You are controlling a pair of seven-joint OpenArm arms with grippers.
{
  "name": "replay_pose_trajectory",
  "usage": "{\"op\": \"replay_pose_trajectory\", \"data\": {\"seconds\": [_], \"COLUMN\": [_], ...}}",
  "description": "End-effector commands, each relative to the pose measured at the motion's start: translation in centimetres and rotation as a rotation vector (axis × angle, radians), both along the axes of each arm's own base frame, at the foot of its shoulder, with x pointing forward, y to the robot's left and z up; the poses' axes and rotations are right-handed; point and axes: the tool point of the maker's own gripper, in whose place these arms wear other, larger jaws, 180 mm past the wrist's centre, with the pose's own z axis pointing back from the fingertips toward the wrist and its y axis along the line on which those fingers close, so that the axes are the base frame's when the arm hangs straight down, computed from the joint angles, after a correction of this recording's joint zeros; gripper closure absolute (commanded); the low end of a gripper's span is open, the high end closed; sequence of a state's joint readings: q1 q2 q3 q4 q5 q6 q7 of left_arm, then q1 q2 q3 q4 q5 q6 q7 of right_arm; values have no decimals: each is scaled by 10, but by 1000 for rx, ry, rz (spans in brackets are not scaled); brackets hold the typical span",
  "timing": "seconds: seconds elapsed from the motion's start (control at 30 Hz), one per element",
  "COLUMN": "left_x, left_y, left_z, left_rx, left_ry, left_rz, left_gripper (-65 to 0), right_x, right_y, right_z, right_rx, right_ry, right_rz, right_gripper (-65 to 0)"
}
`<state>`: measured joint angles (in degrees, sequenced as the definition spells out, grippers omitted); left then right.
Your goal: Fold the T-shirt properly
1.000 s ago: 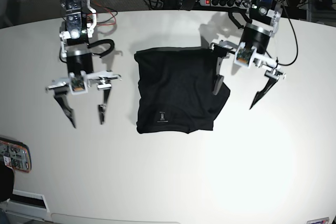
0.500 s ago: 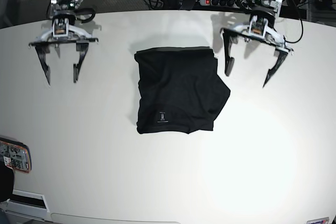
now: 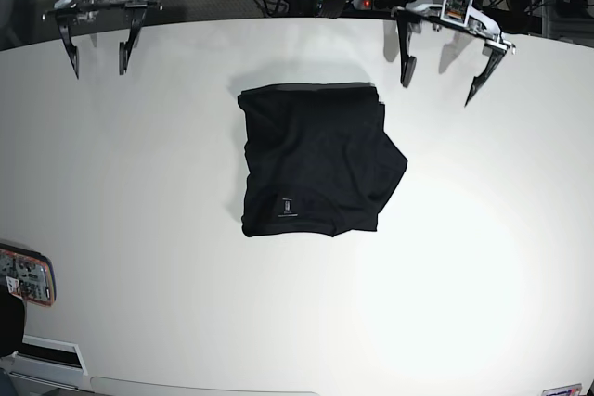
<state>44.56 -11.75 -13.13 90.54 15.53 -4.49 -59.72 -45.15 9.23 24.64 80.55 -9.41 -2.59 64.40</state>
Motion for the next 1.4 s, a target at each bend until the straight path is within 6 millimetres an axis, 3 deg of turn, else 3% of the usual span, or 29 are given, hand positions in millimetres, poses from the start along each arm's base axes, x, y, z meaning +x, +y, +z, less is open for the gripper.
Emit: {"op": "replay_pose_trajectory", "data": {"seconds": [0.0,0.2,0.37,0.47,0.67,0.9,1.1,1.37], "left_x": [-7,-32,-67,-88,-109,-134,-161,-182], "left_y": [-2,-21,-29,-28,-28,-43,-69,-83], "left_z": [5,-31,-61,-65,-71,-86,-98,-106], "left_rx": [-11,-51,36,68,129,207,173,152], "left_ry": [-16,120,250,302,352,403,459,506], "left_rz": [-11,-67,-192,-240,-320,-447,-542,-600], "left_gripper": [-542,-543,-542,-543,-543,-542,-544,-544], "right_x": [-7,-36,-60,-74,-93,-108,-118,-131], "right_y": [-2,-9,-25,-34,-35,-38,-42,-45], "right_z": [7,-18,-30,-29,-30,-38,-48,-59], "right_rx": [-5,3,-20,-43,-48,-46,-41,-34], "right_ry": [-19,108,194,229,283,338,377,429], "right_rz": [6,-22,-69,-89,-90,-105,-122,-141], "right_gripper": [-389,-389,-389,-389,-389,-389,-389,-389]}}
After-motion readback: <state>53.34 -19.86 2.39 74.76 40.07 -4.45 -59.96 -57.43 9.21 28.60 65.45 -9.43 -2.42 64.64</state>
